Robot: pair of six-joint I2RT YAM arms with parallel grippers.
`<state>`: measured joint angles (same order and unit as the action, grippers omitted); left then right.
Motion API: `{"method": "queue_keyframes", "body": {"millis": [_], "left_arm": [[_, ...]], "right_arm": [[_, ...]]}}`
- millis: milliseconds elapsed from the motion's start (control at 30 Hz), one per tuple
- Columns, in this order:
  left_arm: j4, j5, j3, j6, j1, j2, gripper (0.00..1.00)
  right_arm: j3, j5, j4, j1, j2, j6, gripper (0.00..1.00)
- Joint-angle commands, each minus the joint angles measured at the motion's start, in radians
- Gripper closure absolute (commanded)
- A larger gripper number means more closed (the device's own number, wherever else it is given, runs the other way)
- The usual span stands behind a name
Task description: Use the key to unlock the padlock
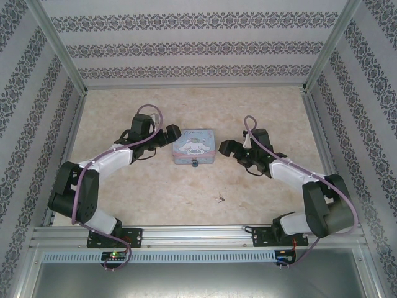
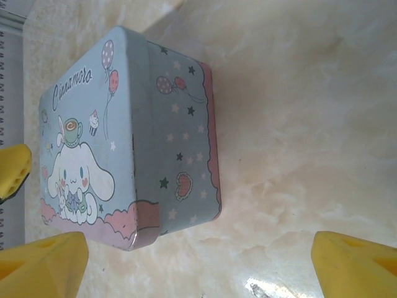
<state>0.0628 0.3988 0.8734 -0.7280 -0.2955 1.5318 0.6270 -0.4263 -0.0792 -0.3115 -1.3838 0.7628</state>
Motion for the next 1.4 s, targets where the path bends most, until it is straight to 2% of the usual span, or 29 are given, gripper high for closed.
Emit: {"method": "queue_keyframes", "body": {"millis": [0, 67, 267, 367, 433, 700, 800, 867, 1033, 1067, 1133, 1300, 1367], "left_arm": [[0.050, 0.013, 0.024, -0.050, -0.019, 0.015, 0.00], [0.052, 0.010, 0.030, -0.059, -0.036, 0.030, 0.00], [0.079, 0.005, 0.055, -0.074, -0.075, 0.080, 0.00], [0.087, -0.001, 0.079, -0.080, -0.094, 0.110, 0.00], [0.090, 0.000, 0.092, -0.084, -0.103, 0.128, 0.00], [0.112, -0.003, 0.088, -0.094, -0.123, 0.143, 0.00], [0.102, -0.026, 0.073, -0.080, -0.122, 0.121, 0.00], [0.080, -0.056, 0.067, -0.065, -0.120, 0.096, 0.00], [0.030, -0.121, 0.037, -0.043, -0.119, 0.000, 0.01], [0.027, -0.126, 0.025, -0.041, -0.119, -0.025, 0.01], [0.025, -0.133, -0.007, -0.046, -0.119, -0.072, 0.00], [-0.031, -0.138, -0.077, -0.060, -0.119, -0.171, 0.00], [-0.072, -0.169, -0.096, -0.085, -0.119, -0.199, 0.00]], "right_arm": [[0.048, 0.032, -0.013, -0.025, -0.022, 0.013, 0.10], [0.060, 0.044, -0.019, -0.041, -0.035, 0.019, 0.14], [0.079, 0.050, -0.034, -0.063, -0.061, 0.025, 0.17], [0.074, 0.060, -0.023, -0.063, -0.056, 0.009, 0.11], [0.075, 0.079, 0.004, -0.062, -0.045, -0.008, 0.02], [0.054, 0.149, 0.093, 0.006, 0.046, -0.051, 0.02], [0.004, 0.077, 0.062, 0.101, 0.081, 0.018, 0.02], [-0.006, 0.004, 0.060, 0.153, 0.084, 0.001, 0.02], [-0.031, -0.082, 0.128, 0.155, 0.121, -0.061, 0.02], [-0.051, -0.109, 0.128, 0.150, 0.134, -0.055, 0.02], [-0.078, -0.113, 0.158, 0.121, 0.166, -0.050, 0.09], [-0.102, 0.030, 0.352, -0.033, 0.235, -0.074, 0.26], [-0.103, 0.104, 0.426, -0.097, 0.245, -0.064, 0.29]]}}
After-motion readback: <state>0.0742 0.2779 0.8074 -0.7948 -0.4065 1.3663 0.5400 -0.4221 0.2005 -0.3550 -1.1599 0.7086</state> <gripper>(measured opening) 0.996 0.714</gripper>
